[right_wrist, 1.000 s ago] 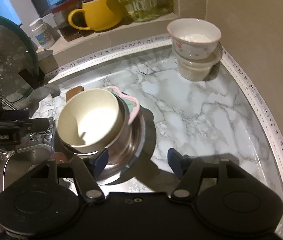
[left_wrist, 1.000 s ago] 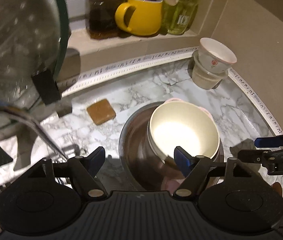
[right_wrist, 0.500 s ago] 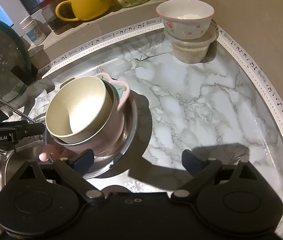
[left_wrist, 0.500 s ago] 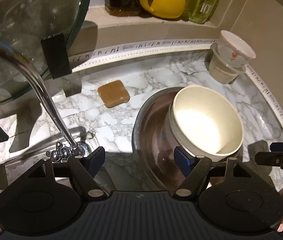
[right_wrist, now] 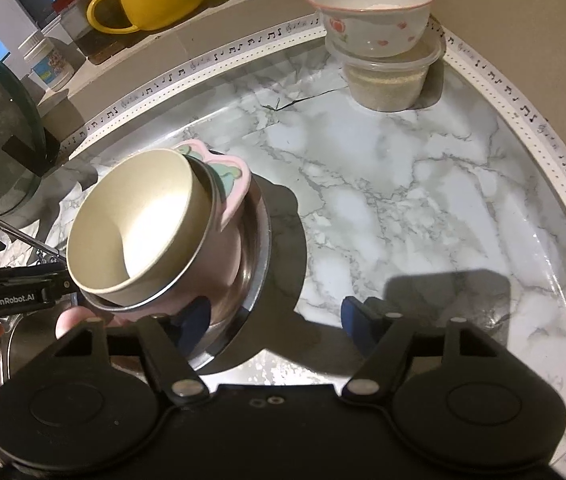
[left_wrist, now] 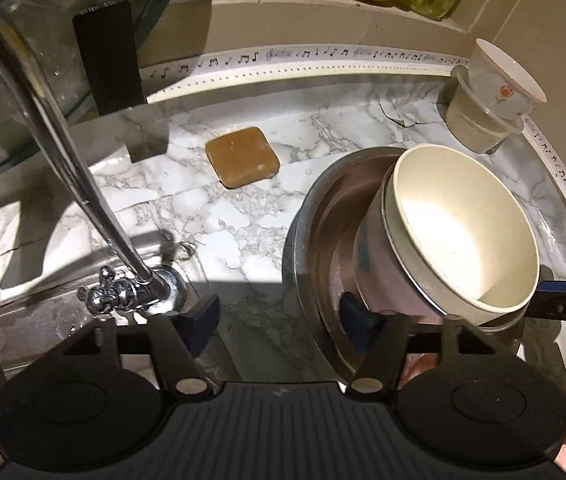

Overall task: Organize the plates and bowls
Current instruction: 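Close both grippers on the steel pot rim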

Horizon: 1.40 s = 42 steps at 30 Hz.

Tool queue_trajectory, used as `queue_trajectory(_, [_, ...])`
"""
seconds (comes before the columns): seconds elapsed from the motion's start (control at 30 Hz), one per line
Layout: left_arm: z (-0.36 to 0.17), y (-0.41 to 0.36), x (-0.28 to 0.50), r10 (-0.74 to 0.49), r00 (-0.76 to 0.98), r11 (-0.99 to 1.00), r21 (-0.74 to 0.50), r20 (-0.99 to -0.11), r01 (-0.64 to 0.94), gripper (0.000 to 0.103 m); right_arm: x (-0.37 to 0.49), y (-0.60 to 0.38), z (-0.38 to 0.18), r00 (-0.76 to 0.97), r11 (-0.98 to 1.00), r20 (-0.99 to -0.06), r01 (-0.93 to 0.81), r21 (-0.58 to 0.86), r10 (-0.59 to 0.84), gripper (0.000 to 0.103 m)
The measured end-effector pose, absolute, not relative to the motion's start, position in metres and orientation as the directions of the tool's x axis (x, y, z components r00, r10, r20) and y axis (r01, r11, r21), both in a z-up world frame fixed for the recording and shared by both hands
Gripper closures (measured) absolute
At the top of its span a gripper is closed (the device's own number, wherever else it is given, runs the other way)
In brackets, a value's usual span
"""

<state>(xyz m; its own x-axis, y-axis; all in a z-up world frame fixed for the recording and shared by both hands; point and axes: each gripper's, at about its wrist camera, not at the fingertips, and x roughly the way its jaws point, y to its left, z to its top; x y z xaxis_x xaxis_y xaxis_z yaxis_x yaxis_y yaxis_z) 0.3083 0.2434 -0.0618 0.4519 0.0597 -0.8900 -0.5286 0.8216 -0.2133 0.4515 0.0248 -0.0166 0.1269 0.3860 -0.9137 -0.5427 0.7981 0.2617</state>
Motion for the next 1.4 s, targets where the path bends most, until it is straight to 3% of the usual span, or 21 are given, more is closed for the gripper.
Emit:
queue_trajectory(0.07, [-0.063,0.244,0.309,0.055,0.453,0.820,-0.219,-0.890,-0.529,0.045,0.452,0.027,-0.019,0.121,0.796,-0.914,-0.544,0.266,0.388,0.035])
queue_trajectory(0.2, [-0.065,0.246,0.312,0.034,0.458,0.817,-0.239,-0.888,-0.525,0.062,0.455,0.030,-0.024,0.109,0.796,-0.915,-0.540,0.273,0.388,0.046])
queue_trajectory(0.4, [-0.064,0.246,0.317,0.025,0.461,0.818,-0.247,-0.887,-0.520,0.070,0.458,0.036,-0.032,0.083,0.799,-0.914,-0.522,0.299,0.396,0.067])
queue_trajectory(0.53, [-0.064,0.245,0.321,0.022,0.465,0.821,-0.249,-0.885,-0.513,0.072,0.459,0.036,-0.034,0.068,0.798,-0.909,-0.509,0.323,0.412,0.075])
queue_trajectory(0.7, [-0.063,0.243,0.323,0.009,0.475,0.825,-0.262,-0.880,-0.501,0.088,0.458,0.038,-0.034,0.059,0.793,-0.903,-0.505,0.341,0.425,0.085])
queue_trajectory(0.77, [-0.061,0.240,0.325,0.023,0.472,0.834,-0.243,-0.882,-0.495,0.089,0.458,0.039,-0.034,0.058,0.790,-0.901,-0.506,0.345,0.430,0.089])
queue_trajectory(1.4, [-0.048,0.213,0.342,0.033,0.499,0.867,-0.223,-0.866,-0.445,0.091,0.449,0.023,-0.020,0.144,0.813,-0.907,-0.515,0.272,0.395,0.089])
